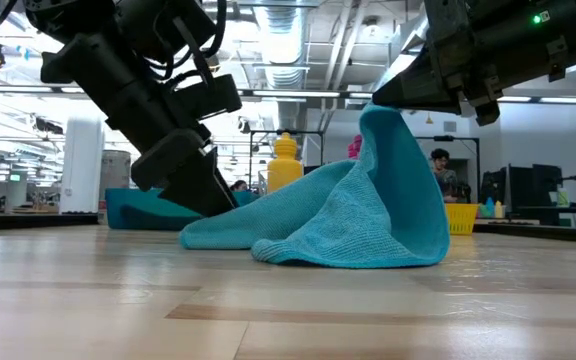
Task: Pick & Place Sports Items
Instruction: Fold the blue towel
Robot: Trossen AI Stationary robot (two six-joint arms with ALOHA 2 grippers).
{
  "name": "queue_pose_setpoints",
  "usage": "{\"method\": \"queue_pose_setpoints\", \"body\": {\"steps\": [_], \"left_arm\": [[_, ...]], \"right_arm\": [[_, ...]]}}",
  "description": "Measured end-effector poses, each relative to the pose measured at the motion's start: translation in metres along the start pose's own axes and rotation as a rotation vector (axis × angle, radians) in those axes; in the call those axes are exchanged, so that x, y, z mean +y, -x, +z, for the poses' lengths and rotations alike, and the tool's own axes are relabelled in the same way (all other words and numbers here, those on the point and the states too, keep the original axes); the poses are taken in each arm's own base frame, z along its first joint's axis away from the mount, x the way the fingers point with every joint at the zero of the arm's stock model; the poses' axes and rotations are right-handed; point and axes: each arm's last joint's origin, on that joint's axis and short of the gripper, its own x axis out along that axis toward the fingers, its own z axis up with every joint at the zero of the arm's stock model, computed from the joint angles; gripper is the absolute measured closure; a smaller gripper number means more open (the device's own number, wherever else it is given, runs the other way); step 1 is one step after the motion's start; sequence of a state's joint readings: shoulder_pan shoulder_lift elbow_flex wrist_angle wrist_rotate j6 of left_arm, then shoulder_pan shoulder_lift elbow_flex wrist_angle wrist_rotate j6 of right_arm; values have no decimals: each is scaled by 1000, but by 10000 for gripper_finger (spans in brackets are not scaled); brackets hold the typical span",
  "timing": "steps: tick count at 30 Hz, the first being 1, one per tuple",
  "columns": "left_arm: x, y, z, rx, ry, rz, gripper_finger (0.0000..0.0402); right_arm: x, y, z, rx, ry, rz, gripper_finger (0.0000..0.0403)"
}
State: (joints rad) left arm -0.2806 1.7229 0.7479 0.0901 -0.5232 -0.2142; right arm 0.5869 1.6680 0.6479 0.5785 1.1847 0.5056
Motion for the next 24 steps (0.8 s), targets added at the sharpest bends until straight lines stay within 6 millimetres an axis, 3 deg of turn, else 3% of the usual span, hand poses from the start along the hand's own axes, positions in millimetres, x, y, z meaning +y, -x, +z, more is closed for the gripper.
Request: {"method": "queue_pose_setpoints", "body": {"steps": [4, 14, 24], "left_arm": [[0, 0, 1, -8, 4, -2, 182], [0, 0, 0, -3, 2, -1, 381], [0, 0, 0, -3, 4, -1, 399]], "right_arm": [[0, 0, 0, 0, 0, 0, 403], [0, 0, 0, 0, 0, 0, 403], [0, 0, 0, 0, 0, -1, 403]]}}
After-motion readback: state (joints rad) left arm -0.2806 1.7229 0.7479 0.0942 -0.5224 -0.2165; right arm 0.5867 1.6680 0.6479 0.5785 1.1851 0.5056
